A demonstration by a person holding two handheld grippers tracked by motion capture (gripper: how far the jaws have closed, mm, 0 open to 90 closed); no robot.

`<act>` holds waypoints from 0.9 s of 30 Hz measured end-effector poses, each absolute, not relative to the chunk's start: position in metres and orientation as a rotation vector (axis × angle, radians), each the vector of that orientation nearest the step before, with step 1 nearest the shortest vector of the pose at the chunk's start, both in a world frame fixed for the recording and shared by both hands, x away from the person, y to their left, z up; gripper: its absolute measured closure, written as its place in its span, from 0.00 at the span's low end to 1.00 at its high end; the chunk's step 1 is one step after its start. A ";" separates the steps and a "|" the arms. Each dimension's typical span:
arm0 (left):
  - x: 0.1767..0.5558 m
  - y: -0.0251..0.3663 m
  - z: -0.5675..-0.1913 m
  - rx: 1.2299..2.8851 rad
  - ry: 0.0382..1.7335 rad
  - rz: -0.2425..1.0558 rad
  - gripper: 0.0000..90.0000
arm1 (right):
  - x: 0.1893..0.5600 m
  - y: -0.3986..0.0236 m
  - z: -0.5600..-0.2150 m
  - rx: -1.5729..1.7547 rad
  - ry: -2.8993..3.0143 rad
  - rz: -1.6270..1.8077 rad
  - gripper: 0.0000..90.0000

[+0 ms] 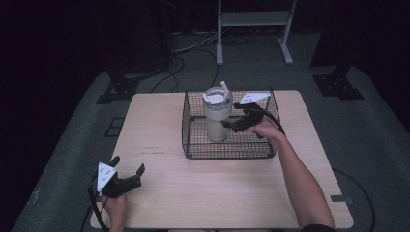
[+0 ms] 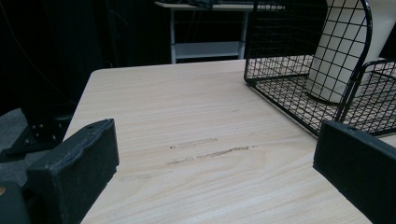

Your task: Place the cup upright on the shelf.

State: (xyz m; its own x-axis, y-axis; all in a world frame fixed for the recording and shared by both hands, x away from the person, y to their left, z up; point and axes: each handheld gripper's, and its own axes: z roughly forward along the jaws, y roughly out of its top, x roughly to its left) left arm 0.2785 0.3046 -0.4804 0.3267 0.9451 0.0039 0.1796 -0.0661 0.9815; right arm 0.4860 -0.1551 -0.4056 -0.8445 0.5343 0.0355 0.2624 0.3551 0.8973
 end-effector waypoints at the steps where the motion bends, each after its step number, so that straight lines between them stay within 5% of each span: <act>1: 0.278 0.305 -0.480 1.508 1.073 0.889 0.00 | 0.483 -0.159 -0.403 0.732 2.336 1.507 0.00; 27: 0.279 0.304 -0.480 1.508 1.077 0.899 0.00 | 0.443 -0.172 -0.386 0.782 2.308 1.482 0.00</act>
State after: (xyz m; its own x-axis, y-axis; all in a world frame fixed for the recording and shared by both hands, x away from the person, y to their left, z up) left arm 0.2789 0.3045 -0.4804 0.3183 0.9480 0.0075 0.1774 -0.0674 0.9818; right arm 0.4431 -0.1722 -0.3860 -0.8112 0.5828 0.0480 0.2863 0.3241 0.9017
